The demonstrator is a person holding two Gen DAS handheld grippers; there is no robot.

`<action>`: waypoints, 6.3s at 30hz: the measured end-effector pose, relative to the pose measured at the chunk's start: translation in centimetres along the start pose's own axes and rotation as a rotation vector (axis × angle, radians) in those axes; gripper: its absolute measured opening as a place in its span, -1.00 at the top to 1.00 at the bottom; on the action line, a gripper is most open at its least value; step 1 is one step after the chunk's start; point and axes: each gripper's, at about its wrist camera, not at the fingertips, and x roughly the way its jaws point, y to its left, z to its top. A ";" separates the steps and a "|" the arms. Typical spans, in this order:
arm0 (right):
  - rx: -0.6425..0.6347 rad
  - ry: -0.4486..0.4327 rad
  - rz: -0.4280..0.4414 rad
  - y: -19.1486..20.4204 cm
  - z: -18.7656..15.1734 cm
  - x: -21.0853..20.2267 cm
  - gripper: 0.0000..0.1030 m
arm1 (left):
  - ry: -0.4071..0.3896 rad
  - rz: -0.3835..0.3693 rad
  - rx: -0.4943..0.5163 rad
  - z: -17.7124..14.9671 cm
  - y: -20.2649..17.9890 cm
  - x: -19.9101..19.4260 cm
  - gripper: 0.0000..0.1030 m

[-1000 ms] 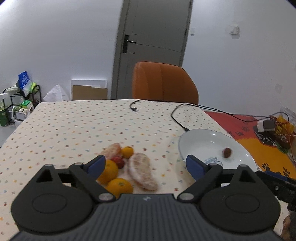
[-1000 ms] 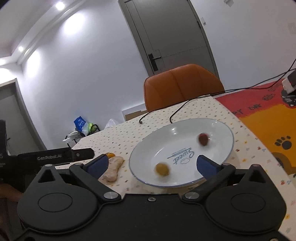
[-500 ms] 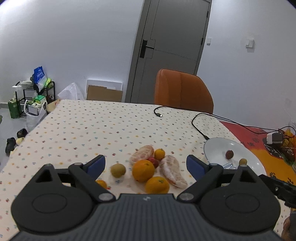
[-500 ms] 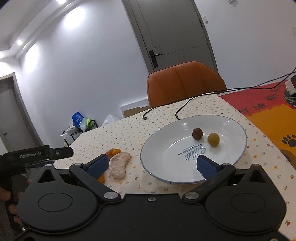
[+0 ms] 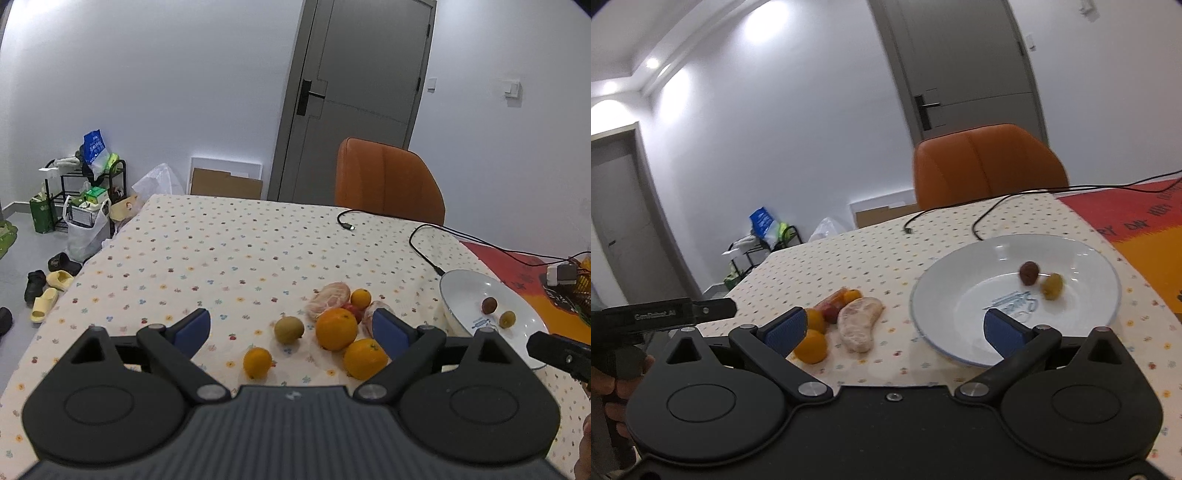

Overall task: Organize fruits
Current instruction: 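Move both open tools back toward the fruit cluster, then grasp the peeled pomelo segment with the right tool while the left grasps a tangerine, then carry the pomelo segment and tangerine to the plate and release both, then move both open tools back toward the remaining oranges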

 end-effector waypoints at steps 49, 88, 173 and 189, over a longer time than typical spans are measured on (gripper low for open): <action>-0.072 0.276 0.062 4.3 0.3 12.9 0.17 | 0.138 0.011 -0.084 -1.7 4.7 5.4 0.60; -0.092 0.106 -0.007 4.0 4.4 7.2 0.29 | 0.050 -0.087 -0.069 1.2 0.9 3.6 0.60; 0.075 -0.047 -0.125 -7.3 1.7 -1.5 -0.95 | 0.059 -0.093 0.177 2.0 -11.3 3.6 -0.64; 0.100 -0.025 -0.078 -4.1 1.8 -1.5 -0.99 | 0.003 -0.021 0.098 2.9 -6.0 -0.5 -0.67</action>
